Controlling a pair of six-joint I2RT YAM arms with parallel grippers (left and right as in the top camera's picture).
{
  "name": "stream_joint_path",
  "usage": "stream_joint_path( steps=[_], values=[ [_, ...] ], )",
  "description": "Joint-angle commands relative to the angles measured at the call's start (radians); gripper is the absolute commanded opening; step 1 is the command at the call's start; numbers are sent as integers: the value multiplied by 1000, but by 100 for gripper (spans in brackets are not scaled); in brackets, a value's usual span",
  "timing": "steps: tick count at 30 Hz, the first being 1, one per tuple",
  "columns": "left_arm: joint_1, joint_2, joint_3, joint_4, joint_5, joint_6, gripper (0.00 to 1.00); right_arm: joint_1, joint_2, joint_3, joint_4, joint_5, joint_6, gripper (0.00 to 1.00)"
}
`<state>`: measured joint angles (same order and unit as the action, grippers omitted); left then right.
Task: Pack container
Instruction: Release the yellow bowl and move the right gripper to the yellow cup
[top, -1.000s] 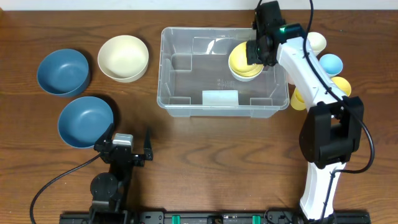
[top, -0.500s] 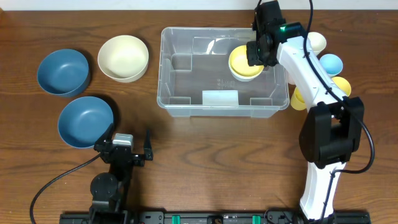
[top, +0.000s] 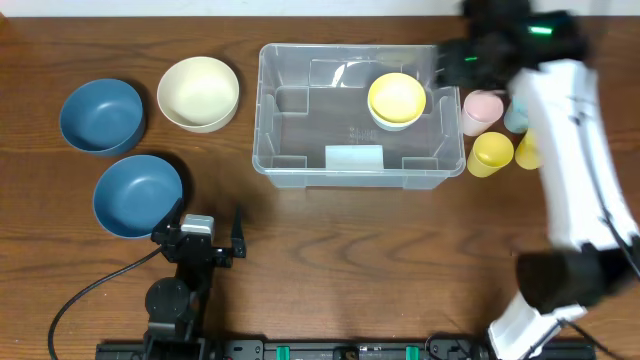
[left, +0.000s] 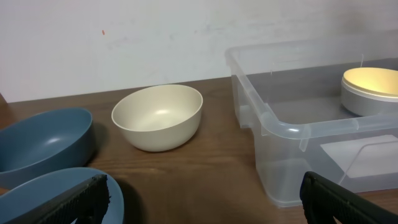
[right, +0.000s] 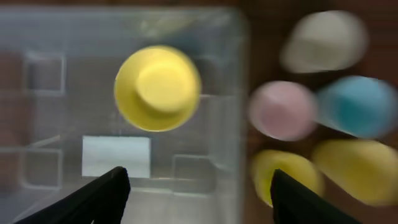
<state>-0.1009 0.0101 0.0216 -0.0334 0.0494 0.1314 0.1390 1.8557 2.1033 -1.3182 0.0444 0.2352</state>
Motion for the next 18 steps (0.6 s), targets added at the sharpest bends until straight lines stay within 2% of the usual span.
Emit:
stream_joint_path(
  steps=[1,10,18],
  values=[
    [4,-5,-18,-36,-12,10,98,-128,-8,3,-50,6,42,74],
    [4,-5,-18,-36,-12,10,98,-404,49,-131,-137,-5,116,70],
    [4,-5,-18,-36,-12,10,98,-532,49,-361,-12,-56,124,66]
  ],
)
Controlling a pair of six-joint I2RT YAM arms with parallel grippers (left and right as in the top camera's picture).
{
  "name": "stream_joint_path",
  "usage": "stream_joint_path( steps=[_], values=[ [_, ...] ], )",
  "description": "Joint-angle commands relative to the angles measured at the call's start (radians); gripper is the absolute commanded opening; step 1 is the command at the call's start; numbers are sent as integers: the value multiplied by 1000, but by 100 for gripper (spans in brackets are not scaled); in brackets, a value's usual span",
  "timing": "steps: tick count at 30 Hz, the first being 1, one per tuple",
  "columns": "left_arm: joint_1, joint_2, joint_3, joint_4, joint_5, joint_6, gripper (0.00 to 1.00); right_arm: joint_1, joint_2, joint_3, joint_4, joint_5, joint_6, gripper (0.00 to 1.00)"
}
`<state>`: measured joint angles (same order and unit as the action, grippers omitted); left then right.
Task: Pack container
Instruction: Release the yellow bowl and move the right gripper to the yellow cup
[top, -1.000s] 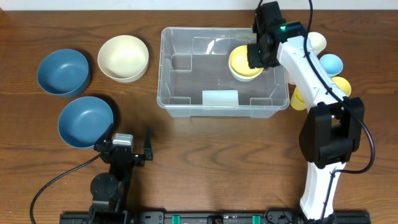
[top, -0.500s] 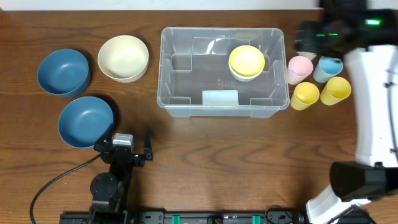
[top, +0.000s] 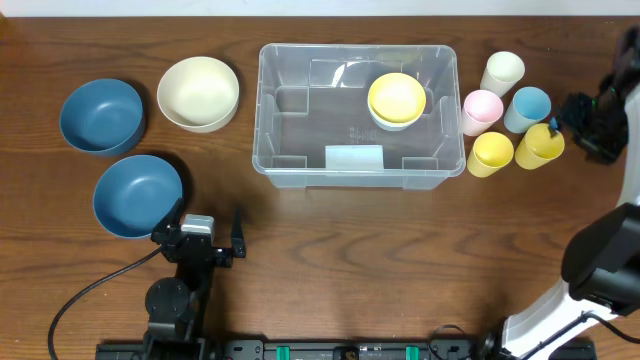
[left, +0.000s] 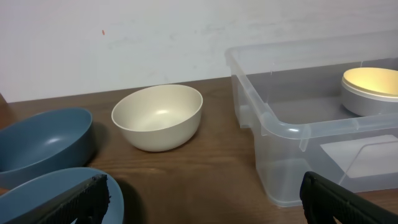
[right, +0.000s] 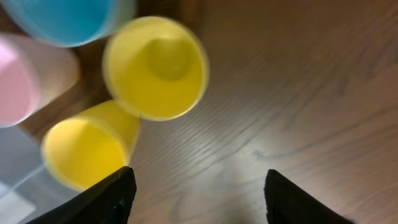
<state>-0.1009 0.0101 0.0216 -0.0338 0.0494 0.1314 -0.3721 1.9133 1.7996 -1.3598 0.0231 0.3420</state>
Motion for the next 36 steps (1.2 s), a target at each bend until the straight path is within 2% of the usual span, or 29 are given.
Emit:
stream_joint_path(
  steps=[1,12,20,25,30,36],
  values=[
    [4,-5,-18,-35,-12,10,98,-27,-8,-88,56,-40,16,66],
    [4,-5,-18,-35,-12,10,98,-28,-8,-331,346,-50,17,55],
    [4,-5,-18,-35,-12,10,98,-28,-7,-338,401,-50,17,45],
    [4,-5,-18,-35,-12,10,98,-28,-6,-338,409,-46,16,33],
    [4,-5,-18,-35,-12,10,98,-27,-5,-342,410,-27,16,29],
    [4,-5,-18,-35,-12,10,98,-27,-3,-378,440,-20,17,5]
  ],
)
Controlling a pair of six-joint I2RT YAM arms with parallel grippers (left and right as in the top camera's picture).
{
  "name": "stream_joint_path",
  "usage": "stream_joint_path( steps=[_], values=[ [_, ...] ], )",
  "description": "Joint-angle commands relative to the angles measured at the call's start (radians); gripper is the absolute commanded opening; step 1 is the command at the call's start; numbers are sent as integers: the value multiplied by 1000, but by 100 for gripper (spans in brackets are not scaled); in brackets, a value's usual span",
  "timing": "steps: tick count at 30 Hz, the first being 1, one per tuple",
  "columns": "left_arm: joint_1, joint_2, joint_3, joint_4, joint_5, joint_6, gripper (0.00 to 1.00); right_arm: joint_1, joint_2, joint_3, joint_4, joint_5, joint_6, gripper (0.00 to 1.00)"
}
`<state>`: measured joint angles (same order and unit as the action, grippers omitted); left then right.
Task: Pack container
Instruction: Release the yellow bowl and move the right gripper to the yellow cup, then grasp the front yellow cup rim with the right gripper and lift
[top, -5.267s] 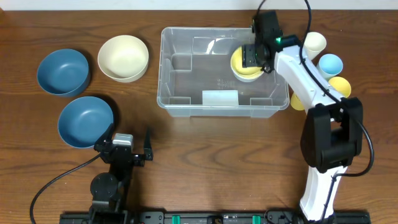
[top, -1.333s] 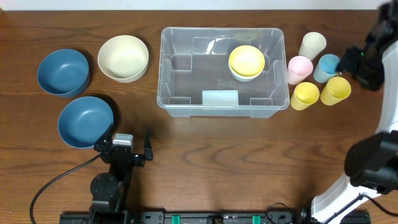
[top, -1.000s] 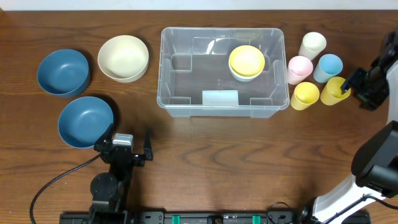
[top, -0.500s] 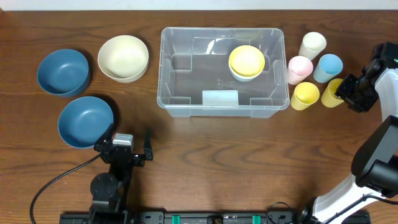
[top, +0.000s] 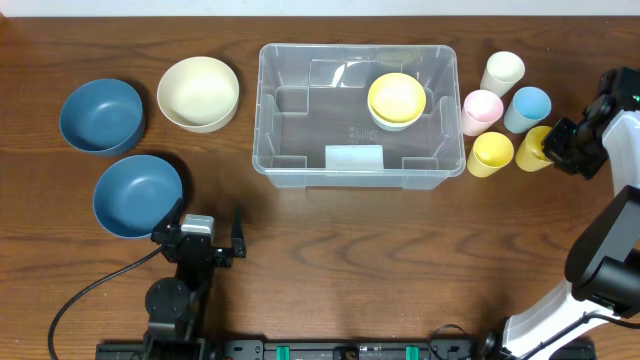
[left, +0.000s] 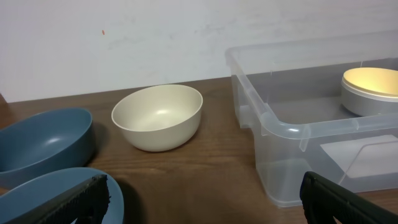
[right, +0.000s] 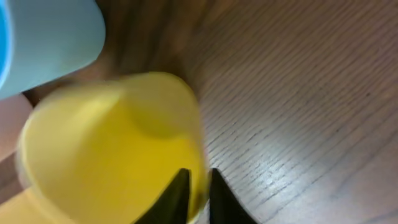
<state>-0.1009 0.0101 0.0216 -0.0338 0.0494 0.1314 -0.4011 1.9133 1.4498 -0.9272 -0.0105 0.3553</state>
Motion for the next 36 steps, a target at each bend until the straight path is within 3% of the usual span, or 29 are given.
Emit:
stream_joint_path(
  steps=[1,14,22,25,30,36],
  values=[
    [4,-5,-18,-35,-12,10,98,2,-3,-39,15,14,3,1],
    [4,-5,-18,-35,-12,10,98,2,-66,-14,-55,2,6,1],
    [4,-5,-18,-35,-12,10,98,11,-299,122,-219,-2,1,1],
    [4,-5,-18,-35,-12,10,98,42,-404,158,-227,-83,-65,1],
    [4,-5,-18,-35,-12,10,98,201,-516,177,-174,-150,-133,1],
    [4,-5,-18,-35,-12,10,98,481,-479,177,-61,-64,-92,1]
  ],
)
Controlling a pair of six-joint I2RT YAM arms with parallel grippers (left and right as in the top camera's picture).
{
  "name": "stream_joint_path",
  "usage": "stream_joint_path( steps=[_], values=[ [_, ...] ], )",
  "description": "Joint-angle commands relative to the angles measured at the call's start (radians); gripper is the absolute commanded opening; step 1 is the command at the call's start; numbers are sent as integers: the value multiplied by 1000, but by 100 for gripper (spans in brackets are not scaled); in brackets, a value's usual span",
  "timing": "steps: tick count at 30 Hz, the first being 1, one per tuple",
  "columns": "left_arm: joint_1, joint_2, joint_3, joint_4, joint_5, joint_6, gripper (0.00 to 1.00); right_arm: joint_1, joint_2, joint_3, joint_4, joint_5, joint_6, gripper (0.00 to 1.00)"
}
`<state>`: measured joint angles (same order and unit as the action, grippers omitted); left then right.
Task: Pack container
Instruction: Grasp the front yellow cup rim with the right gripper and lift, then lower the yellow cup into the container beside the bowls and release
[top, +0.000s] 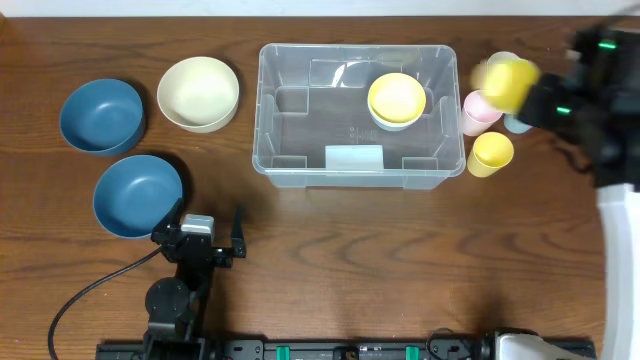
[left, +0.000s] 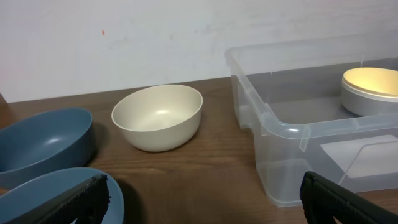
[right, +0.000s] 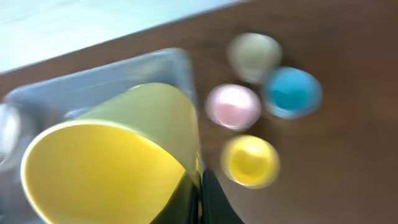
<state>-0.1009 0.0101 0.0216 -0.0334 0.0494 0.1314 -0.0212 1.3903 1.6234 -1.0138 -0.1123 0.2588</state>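
Note:
A clear plastic container (top: 355, 105) stands mid-table with a yellow bowl (top: 397, 98) stacked on a white one inside. My right gripper (right: 200, 180) is shut on the rim of a yellow cup (right: 112, 162). It holds this cup (top: 508, 82) in the air, tilted, just right of the container's right wall. Below stand a pink cup (right: 233, 106), a blue cup (right: 292, 92), a cream cup (right: 254, 55) and a second yellow cup (right: 250, 160). My left gripper (left: 202, 205) rests open at the front left, holding nothing.
A cream bowl (top: 198, 92) and two blue bowls (top: 101, 115) (top: 138, 194) sit left of the container. The left wrist view shows the cream bowl (left: 158, 117) and the container's near corner (left: 298, 134). The table's back edge lies just behind the container.
The yellow cup stood on the table at the far right with my right gripper on its rim. Now it is lifted and further left, above the other cups beside the container. The left arm has not moved.
My right gripper was open above the container's right end, then open over the two yellow cups. Then its jaws were on the rim of the right-hand yellow cup on the table. Now that cup hangs in the air near the container wall.

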Motion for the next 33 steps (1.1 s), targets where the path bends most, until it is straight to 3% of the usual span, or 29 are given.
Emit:
stream_joint_path(
  steps=[1,6,15,33],
  values=[
    [4,-5,-18,-36,-12,10,98,145,63,4,47,59,18,1],
    [5,-5,-18,-36,-12,10,98,269,182,4,102,97,51,1],
    [5,-5,-18,-36,-12,10,98,338,433,4,97,97,65,1],
    [4,-5,-18,-36,-12,10,98,363,586,-1,23,97,93,1]
  ],
)
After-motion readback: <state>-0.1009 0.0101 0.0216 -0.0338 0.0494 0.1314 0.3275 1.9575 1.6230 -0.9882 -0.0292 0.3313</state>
